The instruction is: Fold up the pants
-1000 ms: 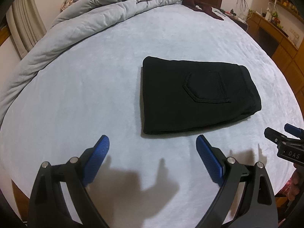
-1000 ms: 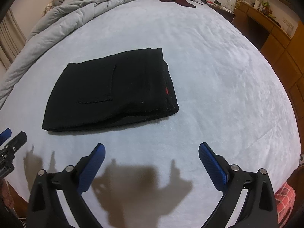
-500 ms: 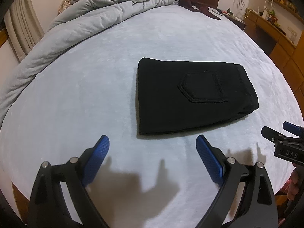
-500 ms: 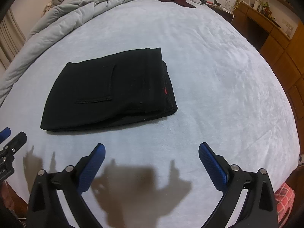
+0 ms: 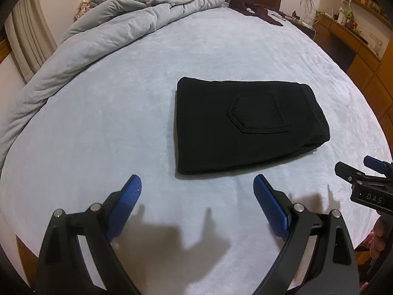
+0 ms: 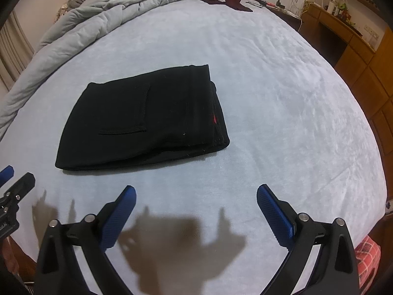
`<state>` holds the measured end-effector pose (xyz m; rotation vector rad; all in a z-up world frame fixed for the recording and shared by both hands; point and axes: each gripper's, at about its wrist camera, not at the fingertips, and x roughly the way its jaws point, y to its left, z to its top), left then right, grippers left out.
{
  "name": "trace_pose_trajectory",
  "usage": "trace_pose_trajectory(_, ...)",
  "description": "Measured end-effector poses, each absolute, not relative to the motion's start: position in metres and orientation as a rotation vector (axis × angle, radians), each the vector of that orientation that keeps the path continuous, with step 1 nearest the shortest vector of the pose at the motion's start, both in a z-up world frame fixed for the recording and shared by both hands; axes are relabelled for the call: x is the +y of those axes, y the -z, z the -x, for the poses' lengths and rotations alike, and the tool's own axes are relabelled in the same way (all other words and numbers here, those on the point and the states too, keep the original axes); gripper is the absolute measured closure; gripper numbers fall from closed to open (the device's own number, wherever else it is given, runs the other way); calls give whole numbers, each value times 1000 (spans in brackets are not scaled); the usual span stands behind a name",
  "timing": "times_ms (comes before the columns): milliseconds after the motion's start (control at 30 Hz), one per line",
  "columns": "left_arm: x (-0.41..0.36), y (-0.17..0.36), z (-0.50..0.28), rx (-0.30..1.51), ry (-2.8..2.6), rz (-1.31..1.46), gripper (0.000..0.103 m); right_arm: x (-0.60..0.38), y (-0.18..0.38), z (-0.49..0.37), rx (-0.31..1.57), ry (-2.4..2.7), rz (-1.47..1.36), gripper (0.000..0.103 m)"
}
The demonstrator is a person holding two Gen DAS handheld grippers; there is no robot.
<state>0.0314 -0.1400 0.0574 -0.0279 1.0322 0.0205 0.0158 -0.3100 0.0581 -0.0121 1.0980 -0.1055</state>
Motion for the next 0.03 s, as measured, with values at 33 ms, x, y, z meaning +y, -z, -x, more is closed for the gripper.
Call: trace_pose_trajectory(33,-139,-58,-31,1031,-19,29,11,-310,-59,-15,1097,105,12,4)
